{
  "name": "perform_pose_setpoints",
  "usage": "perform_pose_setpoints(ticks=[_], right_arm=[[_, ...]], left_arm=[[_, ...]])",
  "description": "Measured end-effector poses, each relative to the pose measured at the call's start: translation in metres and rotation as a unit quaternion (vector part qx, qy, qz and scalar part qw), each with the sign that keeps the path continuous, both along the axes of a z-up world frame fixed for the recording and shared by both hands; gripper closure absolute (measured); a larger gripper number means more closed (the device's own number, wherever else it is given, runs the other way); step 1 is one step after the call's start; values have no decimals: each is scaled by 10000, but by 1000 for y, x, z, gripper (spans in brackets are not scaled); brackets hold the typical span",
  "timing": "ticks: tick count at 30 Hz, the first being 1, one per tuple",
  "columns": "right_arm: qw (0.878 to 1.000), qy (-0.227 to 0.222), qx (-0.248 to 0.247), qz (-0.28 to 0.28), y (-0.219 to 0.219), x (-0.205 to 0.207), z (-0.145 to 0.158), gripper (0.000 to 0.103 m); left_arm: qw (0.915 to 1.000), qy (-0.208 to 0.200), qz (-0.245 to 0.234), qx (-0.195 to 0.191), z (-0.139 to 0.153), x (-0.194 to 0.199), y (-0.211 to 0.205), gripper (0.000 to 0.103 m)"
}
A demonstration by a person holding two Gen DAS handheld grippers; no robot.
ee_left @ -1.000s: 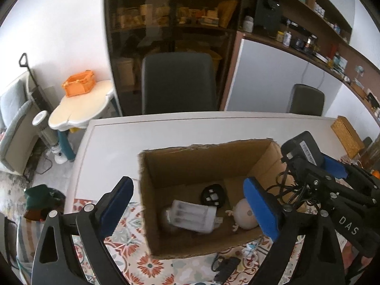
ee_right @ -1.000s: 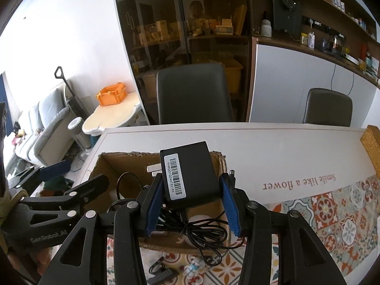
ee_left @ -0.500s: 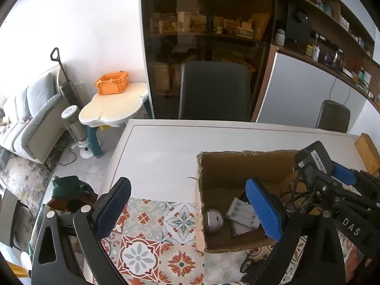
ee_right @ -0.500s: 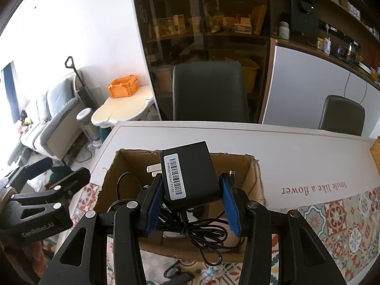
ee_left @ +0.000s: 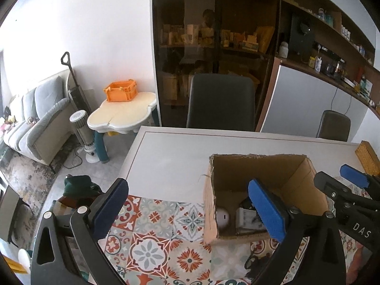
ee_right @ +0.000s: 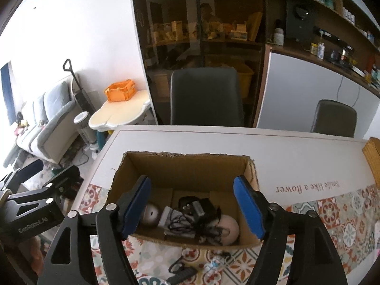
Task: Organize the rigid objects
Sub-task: 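Move the right tool to the black clip-on device and close on it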
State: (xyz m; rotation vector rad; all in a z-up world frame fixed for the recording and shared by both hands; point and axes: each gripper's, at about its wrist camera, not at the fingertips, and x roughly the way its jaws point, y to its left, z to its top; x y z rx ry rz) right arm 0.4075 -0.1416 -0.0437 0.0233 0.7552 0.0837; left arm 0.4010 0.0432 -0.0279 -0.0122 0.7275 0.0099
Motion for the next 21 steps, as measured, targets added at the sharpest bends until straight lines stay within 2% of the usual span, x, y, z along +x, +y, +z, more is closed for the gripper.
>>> perform_pose_setpoints(ticks=[9,16,21], right_arm=[[9997,-221,135,13,8,-48,-3,26],[9995,-59,300,65,14,-73,-19,26],[9993,6,356,68,16,-88,-33,26]], left_arm=[[9999,-150,-8,37,1,-39,7,0],[9998,13,104,-163,-15,-67,19,0],[9997,181,92,-151,-34,-79,22,0]])
